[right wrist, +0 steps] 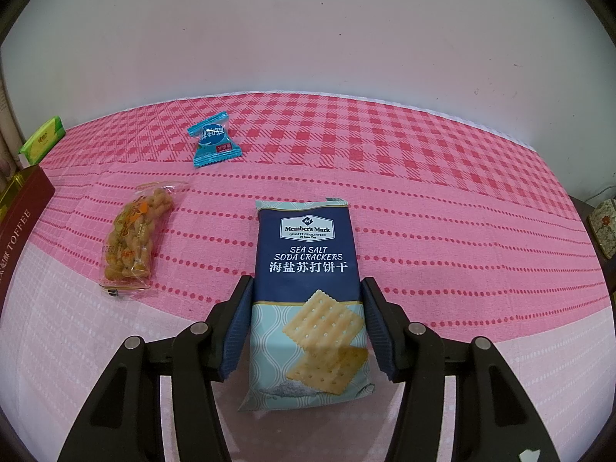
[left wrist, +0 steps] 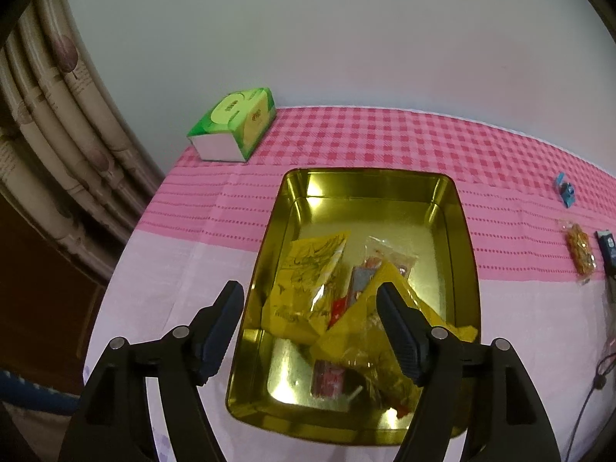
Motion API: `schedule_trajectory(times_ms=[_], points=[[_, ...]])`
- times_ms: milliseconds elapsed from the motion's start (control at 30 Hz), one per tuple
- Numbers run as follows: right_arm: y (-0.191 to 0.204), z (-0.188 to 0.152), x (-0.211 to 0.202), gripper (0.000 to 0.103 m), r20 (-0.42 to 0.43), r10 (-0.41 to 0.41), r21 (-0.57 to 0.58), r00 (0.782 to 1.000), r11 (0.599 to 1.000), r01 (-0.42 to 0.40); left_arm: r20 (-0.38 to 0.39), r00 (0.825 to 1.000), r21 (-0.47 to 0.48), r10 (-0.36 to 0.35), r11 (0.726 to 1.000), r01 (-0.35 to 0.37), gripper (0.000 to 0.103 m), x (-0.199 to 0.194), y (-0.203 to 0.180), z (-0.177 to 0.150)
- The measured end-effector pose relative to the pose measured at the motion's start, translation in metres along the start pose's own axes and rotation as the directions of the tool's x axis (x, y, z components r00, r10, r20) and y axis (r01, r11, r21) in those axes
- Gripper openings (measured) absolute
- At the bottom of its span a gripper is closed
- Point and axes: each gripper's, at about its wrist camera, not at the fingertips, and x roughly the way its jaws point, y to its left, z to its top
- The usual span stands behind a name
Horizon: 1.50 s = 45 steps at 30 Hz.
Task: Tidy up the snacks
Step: 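Carry the blue cracker pack into the tin and open the right gripper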
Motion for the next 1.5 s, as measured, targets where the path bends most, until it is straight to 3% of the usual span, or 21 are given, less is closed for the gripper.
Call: schedule_trajectory(times_ms=[367, 500, 767, 1033, 1267, 1500], points=[[-0.002, 0.0, 0.0, 0.052, 0.0, -0.002, 0.013, 1.0, 1.0, 0.002, 0.027, 0.999, -0.004, 0.026, 1.0, -0.026, 0.072, -0.022, 0.006, -0.024], [-0.001, 0.0, 0.0, 0.047, 0.0, -0.007, 0.019, 1.0, 1.0, 0.007, 0.038, 0.999, -0.009, 0.037, 0.999, -0.037, 0.073, -0.028, 0.012, -0.033], [0.005, -0.002, -0.004, 0.047, -0.014, -0.051, 0.036, 0.999, 0.998, 0.051, 0.042, 0.998, -0.054, 0.053, 0.997, -0.051, 0.073, -0.034, 0.032, -0.05], [0.019, -0.002, -0.031, 0.047, 0.017, -0.067, 0.01, 0.998, 0.998, 0.066, 0.058, 0.996, -0.096, 0.073, 0.993, -0.067, 0.076, -0.039, 0.048, -0.066], [0.067, 0.008, -0.066, 0.047, 0.067, 0.021, -0.059, 0.998, 0.998, -0.017, 0.065, 0.993, -0.114, 0.096, 0.99, -0.088, 0.077, -0.045, 0.057, -0.077], [0.148, 0.017, -0.095, 0.047, 0.087, 0.17, -0.169, 0.982, 0.974, -0.153, 0.059, 0.993, -0.124, 0.101, 0.988, -0.093, 0.077, -0.049, 0.065, -0.087]])
